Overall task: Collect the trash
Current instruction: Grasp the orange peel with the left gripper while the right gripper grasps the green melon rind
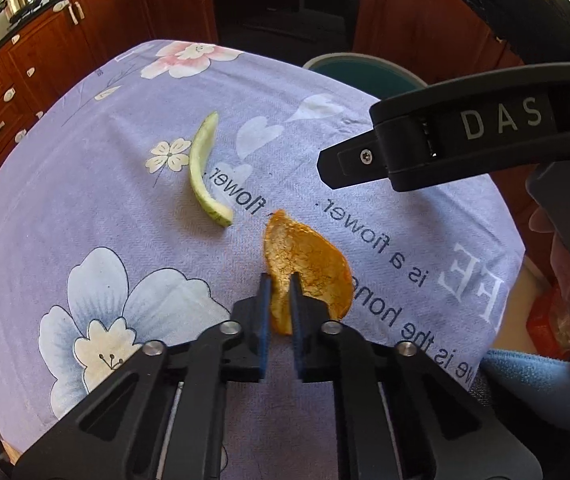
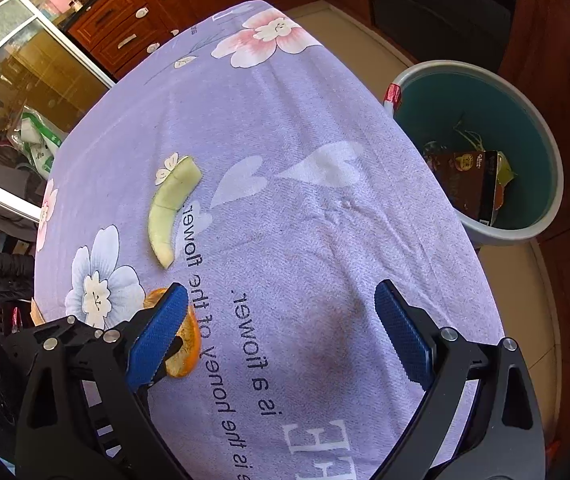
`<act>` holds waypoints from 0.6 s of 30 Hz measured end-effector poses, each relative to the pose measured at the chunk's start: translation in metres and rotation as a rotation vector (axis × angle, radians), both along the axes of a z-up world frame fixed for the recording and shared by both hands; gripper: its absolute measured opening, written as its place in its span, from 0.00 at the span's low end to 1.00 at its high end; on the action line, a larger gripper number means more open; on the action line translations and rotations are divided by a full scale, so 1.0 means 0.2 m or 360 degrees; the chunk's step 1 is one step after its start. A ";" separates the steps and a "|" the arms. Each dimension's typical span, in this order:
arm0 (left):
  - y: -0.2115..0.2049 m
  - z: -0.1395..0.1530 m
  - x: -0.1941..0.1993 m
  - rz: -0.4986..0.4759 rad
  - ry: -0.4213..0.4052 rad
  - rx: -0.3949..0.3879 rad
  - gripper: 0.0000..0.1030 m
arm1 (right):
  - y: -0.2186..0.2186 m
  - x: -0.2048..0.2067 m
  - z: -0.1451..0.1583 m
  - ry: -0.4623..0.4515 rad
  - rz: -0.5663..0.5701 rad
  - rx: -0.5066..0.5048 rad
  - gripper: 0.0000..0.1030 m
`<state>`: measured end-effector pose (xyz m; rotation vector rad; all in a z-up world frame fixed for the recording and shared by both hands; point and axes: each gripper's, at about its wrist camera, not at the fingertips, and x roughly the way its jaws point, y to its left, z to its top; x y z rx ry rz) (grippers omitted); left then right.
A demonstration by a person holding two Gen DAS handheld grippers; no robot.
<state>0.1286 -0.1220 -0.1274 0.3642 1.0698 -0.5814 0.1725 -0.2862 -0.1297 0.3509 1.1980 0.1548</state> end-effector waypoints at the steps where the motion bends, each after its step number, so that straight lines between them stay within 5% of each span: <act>1: 0.02 0.00 0.01 0.0020 0.0031 -0.0026 0.03 | 0.00 0.00 0.00 -0.0002 0.0001 0.0003 0.88; 18: 0.40 0.06 0.22 0.0410 0.0032 -0.0091 0.03 | 0.39 0.25 0.06 -0.0120 0.0255 0.0026 0.82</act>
